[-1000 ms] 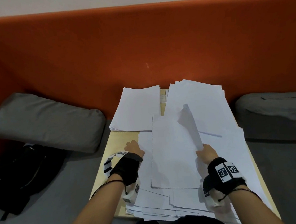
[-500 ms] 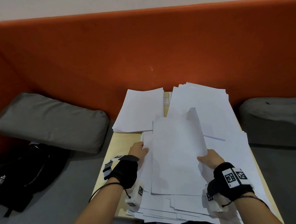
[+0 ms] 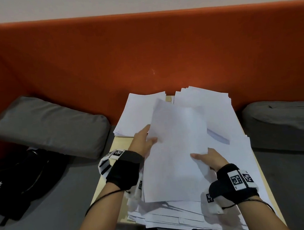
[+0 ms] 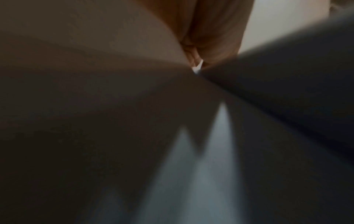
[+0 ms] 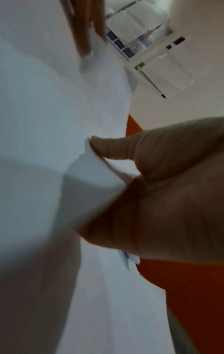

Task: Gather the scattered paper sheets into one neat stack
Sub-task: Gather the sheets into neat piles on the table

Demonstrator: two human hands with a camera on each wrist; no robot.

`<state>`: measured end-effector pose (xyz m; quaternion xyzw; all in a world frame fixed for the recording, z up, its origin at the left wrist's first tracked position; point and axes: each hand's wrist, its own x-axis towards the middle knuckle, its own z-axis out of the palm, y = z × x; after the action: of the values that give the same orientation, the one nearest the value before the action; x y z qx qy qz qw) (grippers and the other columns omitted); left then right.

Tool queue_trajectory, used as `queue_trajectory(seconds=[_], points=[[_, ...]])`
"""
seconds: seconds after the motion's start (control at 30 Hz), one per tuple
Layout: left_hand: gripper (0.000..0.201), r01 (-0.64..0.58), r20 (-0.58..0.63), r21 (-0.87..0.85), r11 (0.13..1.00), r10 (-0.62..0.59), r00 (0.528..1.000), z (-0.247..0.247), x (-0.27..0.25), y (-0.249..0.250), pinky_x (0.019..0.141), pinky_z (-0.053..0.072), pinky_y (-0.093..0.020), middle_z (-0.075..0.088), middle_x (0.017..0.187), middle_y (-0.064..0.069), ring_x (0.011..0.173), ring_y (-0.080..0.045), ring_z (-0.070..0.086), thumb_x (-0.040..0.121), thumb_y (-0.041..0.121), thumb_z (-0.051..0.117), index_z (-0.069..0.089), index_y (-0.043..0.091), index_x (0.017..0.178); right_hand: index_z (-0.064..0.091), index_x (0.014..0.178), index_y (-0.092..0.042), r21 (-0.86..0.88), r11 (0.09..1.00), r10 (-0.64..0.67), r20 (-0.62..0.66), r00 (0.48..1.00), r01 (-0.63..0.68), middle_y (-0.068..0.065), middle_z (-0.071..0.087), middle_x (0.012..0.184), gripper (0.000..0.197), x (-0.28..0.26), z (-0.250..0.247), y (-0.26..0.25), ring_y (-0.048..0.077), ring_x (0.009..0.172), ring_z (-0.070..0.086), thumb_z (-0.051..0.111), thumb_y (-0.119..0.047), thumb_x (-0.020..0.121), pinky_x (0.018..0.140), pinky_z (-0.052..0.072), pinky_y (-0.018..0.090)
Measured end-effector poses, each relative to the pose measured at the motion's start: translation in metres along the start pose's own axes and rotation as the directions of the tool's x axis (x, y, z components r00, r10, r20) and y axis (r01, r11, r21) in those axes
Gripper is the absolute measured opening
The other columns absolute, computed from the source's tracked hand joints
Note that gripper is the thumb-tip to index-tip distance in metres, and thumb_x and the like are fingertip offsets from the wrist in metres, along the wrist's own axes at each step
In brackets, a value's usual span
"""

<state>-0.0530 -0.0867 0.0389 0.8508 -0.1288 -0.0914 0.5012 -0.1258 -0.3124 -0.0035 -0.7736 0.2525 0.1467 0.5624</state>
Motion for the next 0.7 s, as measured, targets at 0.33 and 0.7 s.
queue_trajectory(seconds=[0.33, 0.7], points=[[0.032, -0.352, -0.079, 0.115, 0.929, 0.362, 0.929, -0.044, 0.002, 0.062, 0.088, 0.049, -0.02, 0.067, 0.104, 0.0, 0.096, -0.014, 0.062, 0.089, 0.003, 0.056, 0.059, 0.014, 0.119, 0.043, 0.128, -0.012, 0.215, 0.962, -0.153, -0.088, 0.984, 0.169, 0.011, 0.053, 0.116, 0.054, 0.009, -0.004, -0.029, 0.023, 0.099, 0.055, 0.069, -0.026, 0.083, 0.086, 0.048, 0.036], [0.022, -0.456, -0.34, -0.371, 0.809, 0.338, 0.878, -0.051, 0.005, 0.062, 0.083, 0.045, -0.007, 0.065, 0.099, 0.017, 0.091, 0.013, 0.06, 0.093, 0.001, 0.046, 0.051, 0.009, 0.112, 0.063, 0.103, -0.003, 0.308, 0.762, -0.498, -0.282, 0.82, 0.569, 0.01, 0.065, 0.098, 0.021, -0.018, -0.009, -0.084, 0.001, 0.072, 0.066, 0.066, -0.003, 0.082, 0.061, 0.047, 0.003]])
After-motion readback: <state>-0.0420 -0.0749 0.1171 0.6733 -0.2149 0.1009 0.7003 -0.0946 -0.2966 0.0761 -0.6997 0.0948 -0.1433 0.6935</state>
